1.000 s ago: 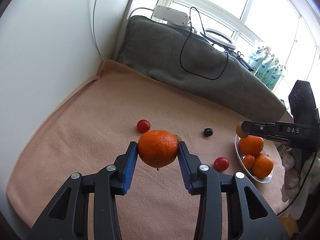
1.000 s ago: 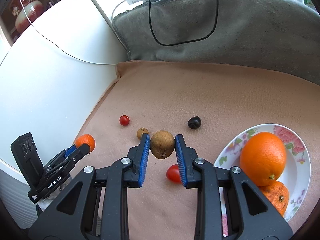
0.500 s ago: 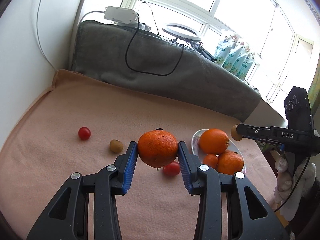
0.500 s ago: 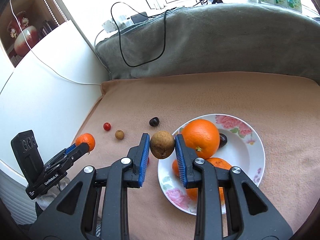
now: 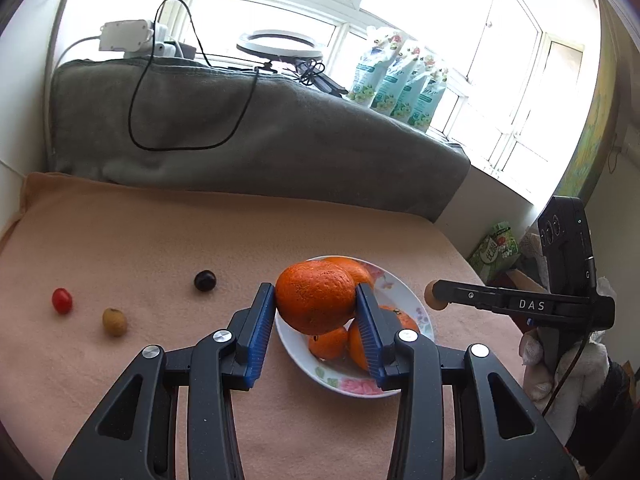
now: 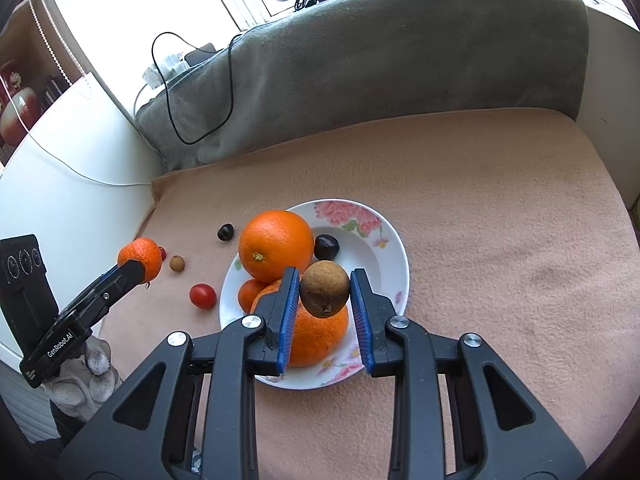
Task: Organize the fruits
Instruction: 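Carry the brown fruit with the right gripper and orange with the left over the plate, then open both grippers to release the brown fruit and orange in the plate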
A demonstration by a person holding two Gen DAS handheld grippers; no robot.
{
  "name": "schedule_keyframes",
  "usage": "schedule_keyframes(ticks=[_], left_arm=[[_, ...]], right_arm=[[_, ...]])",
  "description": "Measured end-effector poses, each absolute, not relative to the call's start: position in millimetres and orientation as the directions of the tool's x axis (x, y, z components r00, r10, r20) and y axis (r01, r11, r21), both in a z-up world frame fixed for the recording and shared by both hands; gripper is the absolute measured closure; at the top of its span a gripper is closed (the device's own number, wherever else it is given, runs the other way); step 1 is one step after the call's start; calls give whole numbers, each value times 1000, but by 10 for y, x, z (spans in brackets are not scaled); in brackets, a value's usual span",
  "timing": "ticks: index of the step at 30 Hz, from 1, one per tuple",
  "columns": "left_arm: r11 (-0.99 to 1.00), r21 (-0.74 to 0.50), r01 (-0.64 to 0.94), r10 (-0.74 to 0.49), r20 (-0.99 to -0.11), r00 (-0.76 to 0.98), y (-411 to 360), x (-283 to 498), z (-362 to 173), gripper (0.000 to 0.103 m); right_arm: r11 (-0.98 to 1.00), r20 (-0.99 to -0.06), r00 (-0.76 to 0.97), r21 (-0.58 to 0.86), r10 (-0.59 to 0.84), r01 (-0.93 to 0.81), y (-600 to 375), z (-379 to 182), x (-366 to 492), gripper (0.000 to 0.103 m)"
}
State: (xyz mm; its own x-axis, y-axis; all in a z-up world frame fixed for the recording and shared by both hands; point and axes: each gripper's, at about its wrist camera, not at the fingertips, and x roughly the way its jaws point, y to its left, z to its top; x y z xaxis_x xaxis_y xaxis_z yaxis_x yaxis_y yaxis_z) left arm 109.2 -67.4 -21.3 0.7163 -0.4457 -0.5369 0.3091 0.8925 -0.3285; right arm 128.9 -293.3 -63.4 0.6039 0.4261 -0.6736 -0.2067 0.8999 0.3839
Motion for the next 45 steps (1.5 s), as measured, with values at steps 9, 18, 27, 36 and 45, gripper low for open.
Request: schedule_keyframes(ticks=[9,18,27,36,45], left_arm=[[868,-322,378,-497,-550,671,-1081,1322,-209,64],[858,-308,412,-513,-571,641,-1325,1473,-267,64],[846,-307,435,-529,-578,621,-1458,1538,-278,63],[846,-305,438,-531,-561,635,-1465,1519,-213,50],[856,-303,418,-515,-553,655,-1393,1475,-168,33]], right_arm=[[912,-697,590,351,407,-214,-2945,-815,1280,76],[907,-704,574,358,419,-222,-2931,-938,1313,75],[897,-688,577,373,440,-238,-2927,-913,1318,75],[905,-696,579,340,425,-255,-2886,-891,1291,67],[912,-688,599,303,409,-276,-2840,-842,1202,32]])
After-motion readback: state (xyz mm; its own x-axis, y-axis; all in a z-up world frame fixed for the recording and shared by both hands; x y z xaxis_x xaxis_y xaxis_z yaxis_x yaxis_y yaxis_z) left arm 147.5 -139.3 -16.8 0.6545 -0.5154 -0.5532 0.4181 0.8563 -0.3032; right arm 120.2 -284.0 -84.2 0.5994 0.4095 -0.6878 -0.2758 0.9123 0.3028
